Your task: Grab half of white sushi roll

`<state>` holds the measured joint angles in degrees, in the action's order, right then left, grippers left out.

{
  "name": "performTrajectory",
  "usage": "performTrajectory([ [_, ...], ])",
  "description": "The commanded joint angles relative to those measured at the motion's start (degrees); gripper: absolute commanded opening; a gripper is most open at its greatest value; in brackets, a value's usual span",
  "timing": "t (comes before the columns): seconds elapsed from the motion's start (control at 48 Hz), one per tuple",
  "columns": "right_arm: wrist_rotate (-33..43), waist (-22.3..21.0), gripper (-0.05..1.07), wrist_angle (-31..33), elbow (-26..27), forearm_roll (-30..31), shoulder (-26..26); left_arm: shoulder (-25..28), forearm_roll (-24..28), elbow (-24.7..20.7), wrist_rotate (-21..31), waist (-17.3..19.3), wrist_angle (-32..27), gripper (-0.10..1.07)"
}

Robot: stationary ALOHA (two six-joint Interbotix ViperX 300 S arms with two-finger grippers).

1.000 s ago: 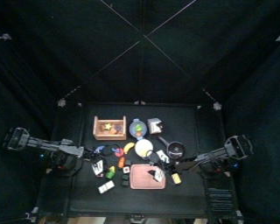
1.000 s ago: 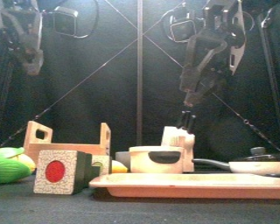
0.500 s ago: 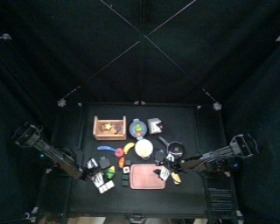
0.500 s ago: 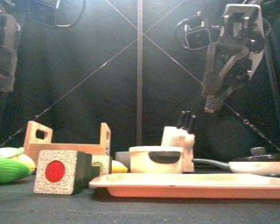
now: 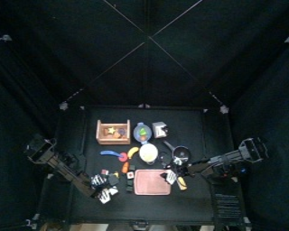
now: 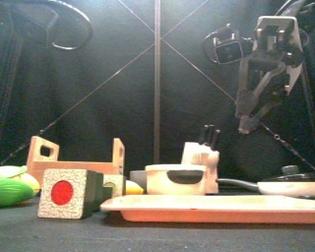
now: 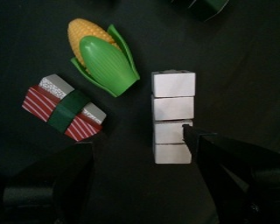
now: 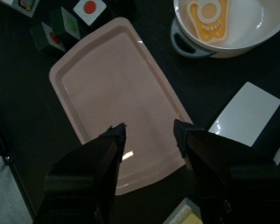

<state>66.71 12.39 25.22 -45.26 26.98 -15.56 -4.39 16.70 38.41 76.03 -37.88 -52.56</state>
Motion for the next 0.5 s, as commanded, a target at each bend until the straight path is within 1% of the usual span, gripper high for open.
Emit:
performTrajectory([
  [0.0, -0.1, -0.3, 0.84, -0.4, 0.4, -0.4, -1.1, 1.1, -0.4, -2.1, -0.2, 0.2, 0.3, 1.03],
  [0.208, -0.1, -0.5, 0.84, -1.1, -0.4, -0.6, -0.8, 3.2, -2.0, -2.5, 0.0, 0.3, 0.6, 1.03],
  [0.396, -0.1, -0.6, 0.84, -2.0, -0.6, -0.6, -0.1, 5.4, -2.0, -4.0, -0.3, 0.8, 1.9, 1.03],
  [0.479, -0.1, -0.7, 0.84, -2.2, -0.6, -0.6, 0.1, 5.4, -1.9, -4.7, -0.3, 0.8, 1.8, 1.03],
])
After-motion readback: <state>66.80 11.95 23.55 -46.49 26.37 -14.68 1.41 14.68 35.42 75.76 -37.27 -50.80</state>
